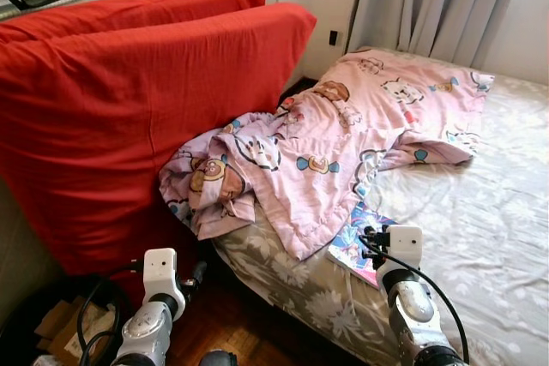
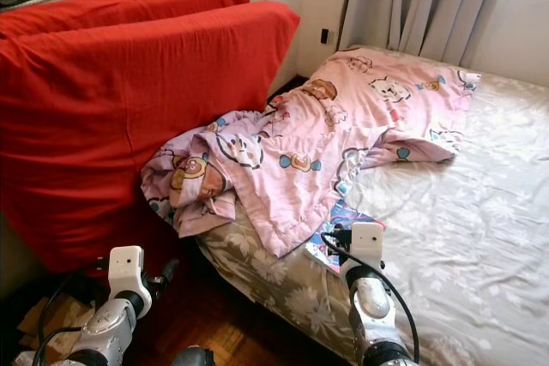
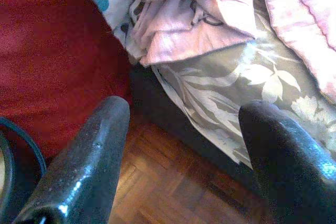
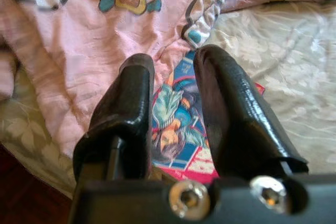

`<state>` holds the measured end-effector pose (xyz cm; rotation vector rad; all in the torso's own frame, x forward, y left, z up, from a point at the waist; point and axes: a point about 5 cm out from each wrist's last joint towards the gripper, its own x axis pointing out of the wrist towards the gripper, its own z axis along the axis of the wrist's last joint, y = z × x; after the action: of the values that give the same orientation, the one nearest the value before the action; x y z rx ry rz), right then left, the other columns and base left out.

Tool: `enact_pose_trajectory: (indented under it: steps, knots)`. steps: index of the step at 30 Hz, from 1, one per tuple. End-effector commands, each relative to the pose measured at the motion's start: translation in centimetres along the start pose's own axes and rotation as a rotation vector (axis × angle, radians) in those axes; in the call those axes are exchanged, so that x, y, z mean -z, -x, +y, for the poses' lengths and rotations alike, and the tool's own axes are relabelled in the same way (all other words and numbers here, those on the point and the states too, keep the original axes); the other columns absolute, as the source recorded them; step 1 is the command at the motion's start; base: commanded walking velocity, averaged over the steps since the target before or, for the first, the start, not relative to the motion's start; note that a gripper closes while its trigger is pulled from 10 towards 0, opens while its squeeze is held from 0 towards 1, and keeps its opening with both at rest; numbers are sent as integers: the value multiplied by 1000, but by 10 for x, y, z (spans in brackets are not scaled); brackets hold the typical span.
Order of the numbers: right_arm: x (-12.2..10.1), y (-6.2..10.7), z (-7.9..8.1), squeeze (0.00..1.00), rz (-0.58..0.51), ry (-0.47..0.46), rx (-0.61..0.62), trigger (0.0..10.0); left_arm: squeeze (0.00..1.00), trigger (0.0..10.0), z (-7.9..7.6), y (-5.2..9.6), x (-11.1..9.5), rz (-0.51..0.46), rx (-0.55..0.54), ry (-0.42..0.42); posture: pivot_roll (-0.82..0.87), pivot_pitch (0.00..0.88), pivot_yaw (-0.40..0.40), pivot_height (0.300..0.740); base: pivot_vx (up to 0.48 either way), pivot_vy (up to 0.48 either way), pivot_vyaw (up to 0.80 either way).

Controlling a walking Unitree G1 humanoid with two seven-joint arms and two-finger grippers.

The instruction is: Clean up the room

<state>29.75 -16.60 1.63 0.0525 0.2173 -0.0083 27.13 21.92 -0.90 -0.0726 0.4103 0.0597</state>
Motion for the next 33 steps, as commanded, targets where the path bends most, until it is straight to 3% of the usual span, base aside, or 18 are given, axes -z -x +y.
enact_pose_trajectory:
  steps: [1, 11, 14, 21, 29, 33]
  knots:
    - [2, 1, -7, 0, 19, 1, 22, 10000, 0, 10000, -5, -2, 0, 5, 15, 15, 1, 0, 2, 620, 352, 0, 0]
    - [3, 0, -8, 0, 38, -23, 44, 10000, 0, 10000, -5, -1, 0, 0, 15, 14, 1, 0, 3, 620, 283, 0, 0]
    - [1, -1, -14, 0, 46, -37, 76, 10000, 0, 10000, -4, -1, -1, -11, 4, 53, -2, 0, 5, 620, 0, 0, 0]
    - [-4, -5, -18, 0, 45, -54, 89, 10000, 0, 10000, -7, -8, -17, -62, 30, 47, 0, 0, 11, 620, 0, 0, 0]
    - [-19, -17, -11, 0, 40, -70, 58, 10000, 0, 10000, -9, -15, -36, -99, 65, 2, 5, 0, 16, 620, 0, 0, 0]
    - [-28, -24, -10, 0, 48, -105, 69, 10000, 0, 10000, -8, -19, -55, -180, 85, -32, 14, 18, 23, 620, 0, 0, 0]
